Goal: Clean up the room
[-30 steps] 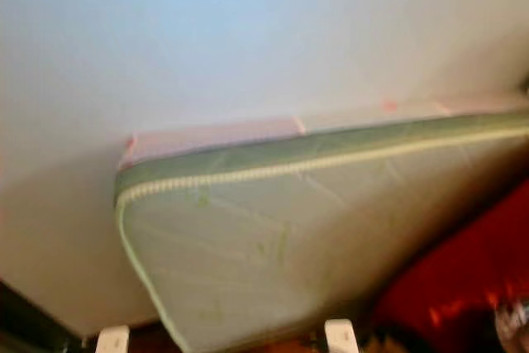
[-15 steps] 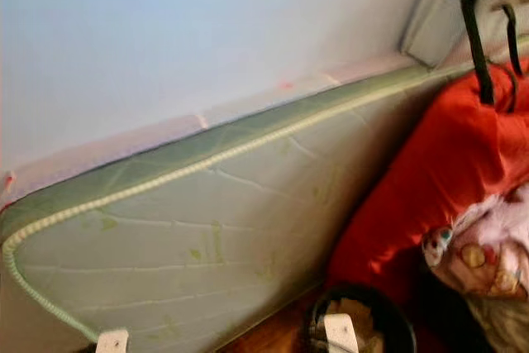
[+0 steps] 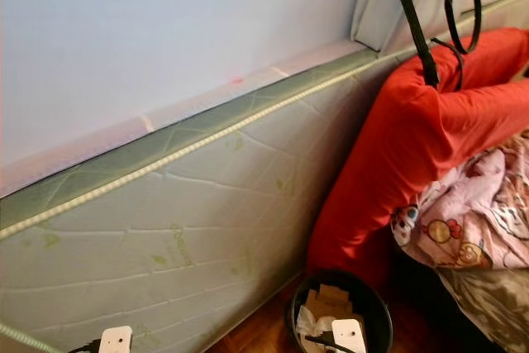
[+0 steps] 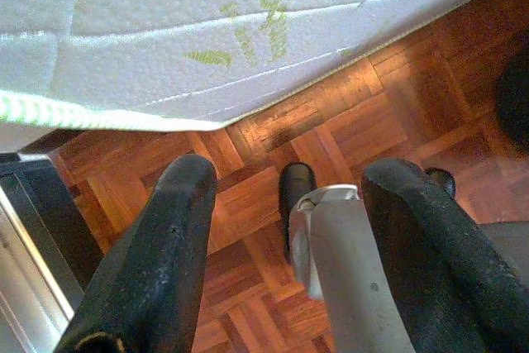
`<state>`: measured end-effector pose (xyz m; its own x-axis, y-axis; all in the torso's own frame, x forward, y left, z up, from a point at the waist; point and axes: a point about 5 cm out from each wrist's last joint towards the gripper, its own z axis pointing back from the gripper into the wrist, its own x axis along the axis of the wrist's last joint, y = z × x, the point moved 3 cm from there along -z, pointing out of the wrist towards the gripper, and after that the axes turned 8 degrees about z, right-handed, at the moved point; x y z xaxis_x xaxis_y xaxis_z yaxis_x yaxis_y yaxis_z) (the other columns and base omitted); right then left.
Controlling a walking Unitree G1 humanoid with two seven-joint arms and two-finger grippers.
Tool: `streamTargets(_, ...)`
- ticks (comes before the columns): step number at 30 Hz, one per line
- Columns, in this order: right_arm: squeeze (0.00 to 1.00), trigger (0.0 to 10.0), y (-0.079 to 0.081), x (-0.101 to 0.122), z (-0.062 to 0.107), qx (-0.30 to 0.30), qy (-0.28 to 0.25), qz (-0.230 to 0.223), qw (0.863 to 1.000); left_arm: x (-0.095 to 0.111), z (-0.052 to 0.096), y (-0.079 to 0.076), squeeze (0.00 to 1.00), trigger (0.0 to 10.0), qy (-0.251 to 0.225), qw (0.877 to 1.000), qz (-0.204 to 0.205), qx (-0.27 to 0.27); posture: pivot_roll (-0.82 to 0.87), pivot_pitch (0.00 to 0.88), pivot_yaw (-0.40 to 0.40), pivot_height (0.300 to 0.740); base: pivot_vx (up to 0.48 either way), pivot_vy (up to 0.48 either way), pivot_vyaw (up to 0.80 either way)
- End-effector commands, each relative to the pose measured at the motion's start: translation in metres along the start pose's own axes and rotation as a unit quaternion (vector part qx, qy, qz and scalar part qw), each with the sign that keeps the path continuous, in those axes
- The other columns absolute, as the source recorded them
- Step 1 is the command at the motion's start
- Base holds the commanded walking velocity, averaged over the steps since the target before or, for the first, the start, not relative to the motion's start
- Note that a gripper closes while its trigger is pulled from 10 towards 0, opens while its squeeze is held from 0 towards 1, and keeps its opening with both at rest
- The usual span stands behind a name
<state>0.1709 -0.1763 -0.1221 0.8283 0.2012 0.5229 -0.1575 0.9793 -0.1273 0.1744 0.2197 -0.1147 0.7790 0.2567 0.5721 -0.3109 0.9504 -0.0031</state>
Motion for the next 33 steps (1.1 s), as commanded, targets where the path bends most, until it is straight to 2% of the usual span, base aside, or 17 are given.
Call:
streamTargets(1,0.00,10.0,-0.0295,0.0239,-0.0017,0.019,-0.036,-0.104,0.994,0.0487,-0.0050,-0.0021,0.00,10.0,-0.050,0.997,-0.020,-0.058,0.04,0.000,-0.056,0.740,0.000,0.000,-0.73)
streamTargets(5,0.00,10.0,-0.0302,0.0257,-0.0018,0.012,-0.042,-0.111,0.993,0.0502,-0.0051,-0.0021,0.00,10.0,-0.051,0.997,-0.022,-0.060,0.04,0.000,-0.054,0.740,0.000,0.000,-0.55)
streamTargets(8,0.00,10.0,-0.0311,0.0264,-0.0017,0.006,-0.046,-0.122,0.991,0.0531,-0.0050,-0.0024,0.00,10.0,-0.058,0.996,-0.042,-0.061,0.04,0.000,-0.056,0.740,0.000,-0.091,0.00)
streamTargets(12,0.00,10.0,-0.0316,0.0268,-0.0018,0.005,-0.045,-0.119,0.992,0.0533,-0.0051,-0.0029,0.00,10.0,-0.057,0.996,-0.042,-0.062,0.04,0.000,-0.056,0.740,0.000,-0.480,0.00)
streamTargets(16,0.00,10.0,-0.0321,0.0257,-0.0020,0.002,-0.038,-0.110,0.993,0.0535,-0.0051,-0.0029,0.00,10.0,-0.056,0.995,-0.044,-0.063,0.04,0.000,-0.056,0.740,0.000,-0.480,-0.62)
streamTargets(24,0.00,10.0,-0.0336,0.0289,-0.0017,-0.007,-0.052,-0.123,0.991,0.0545,-0.0052,-0.0027,0.00,10.0,-0.056,0.995,-0.046,-0.063,0.03,0.000,-0.054,0.740,0.000,-0.480,-0.08)
streamTargets(33,0.00,10.0,-0.0339,0.0292,-0.0018,-0.005,-0.051,-0.119,0.992,0.0545,-0.0053,-0.0030,0.00,10.0,-0.056,0.995,-0.045,-0.063,0.04,0.000,-0.055,0.740,0.000,-0.480,-0.49)
